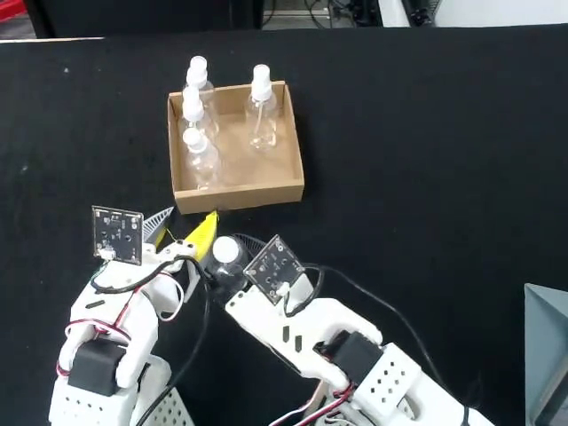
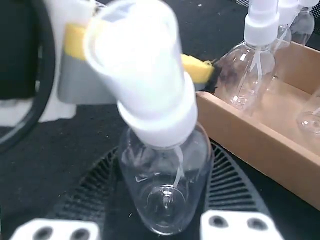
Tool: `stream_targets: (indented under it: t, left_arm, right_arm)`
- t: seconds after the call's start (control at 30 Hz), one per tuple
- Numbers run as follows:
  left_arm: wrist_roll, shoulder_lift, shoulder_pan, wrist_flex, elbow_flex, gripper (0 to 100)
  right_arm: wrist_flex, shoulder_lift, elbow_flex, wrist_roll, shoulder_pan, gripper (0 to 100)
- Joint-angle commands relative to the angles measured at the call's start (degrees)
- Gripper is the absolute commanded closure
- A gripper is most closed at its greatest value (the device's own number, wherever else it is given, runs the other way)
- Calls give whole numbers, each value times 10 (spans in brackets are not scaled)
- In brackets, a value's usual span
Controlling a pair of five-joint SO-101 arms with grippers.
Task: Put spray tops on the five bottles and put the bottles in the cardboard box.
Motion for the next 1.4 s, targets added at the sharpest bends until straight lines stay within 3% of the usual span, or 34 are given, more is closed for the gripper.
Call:
stream_targets:
  t: [0.0,0.3,0.67,0.87,1.37]
  left_arm:
    - [-9,-6,22,-11,-18,795]
    - [-7,-6,23,-9,-17,798]
    - [25,-6,-109,-9,-17,798]
    - [27,-6,-170,-13,6,798]
    - [28,-6,-197,-13,32,798]
  right_arm:
    - [-10,-10,-24,-3,-12,851]
    - [9,-12,-29,-6,-10,851]
    - [58,-12,-67,-4,-6,851]
    - [106,-7,-133,-4,58,851]
    - [107,16,-251,-3,111,851]
